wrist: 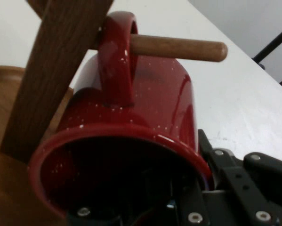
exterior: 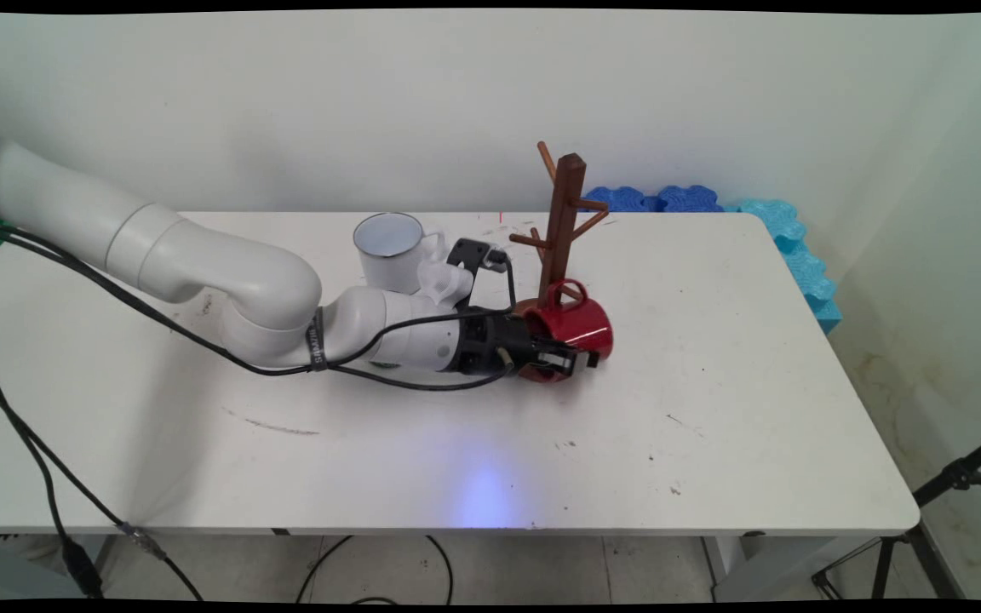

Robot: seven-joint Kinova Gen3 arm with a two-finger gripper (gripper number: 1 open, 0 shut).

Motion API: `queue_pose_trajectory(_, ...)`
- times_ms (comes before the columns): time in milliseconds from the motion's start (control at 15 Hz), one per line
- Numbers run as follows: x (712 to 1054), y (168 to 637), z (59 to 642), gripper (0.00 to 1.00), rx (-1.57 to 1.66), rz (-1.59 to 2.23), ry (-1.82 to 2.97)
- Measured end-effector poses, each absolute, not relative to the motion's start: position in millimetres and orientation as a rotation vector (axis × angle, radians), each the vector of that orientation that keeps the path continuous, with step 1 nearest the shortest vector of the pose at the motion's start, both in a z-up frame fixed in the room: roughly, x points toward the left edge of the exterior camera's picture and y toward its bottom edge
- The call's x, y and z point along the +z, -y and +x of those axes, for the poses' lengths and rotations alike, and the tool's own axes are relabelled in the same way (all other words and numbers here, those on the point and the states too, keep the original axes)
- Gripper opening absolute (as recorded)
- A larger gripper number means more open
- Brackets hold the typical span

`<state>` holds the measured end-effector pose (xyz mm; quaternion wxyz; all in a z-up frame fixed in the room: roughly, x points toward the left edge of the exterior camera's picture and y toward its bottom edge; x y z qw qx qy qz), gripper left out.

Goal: Place the picked object on the table

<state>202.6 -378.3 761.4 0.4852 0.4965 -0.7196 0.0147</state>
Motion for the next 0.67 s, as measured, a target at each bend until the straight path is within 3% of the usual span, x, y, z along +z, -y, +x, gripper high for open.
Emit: queue_pose_trajectory(667, 761.0, 364.2, 201.5, 0.0, 0.013, 1.109, 1.768)
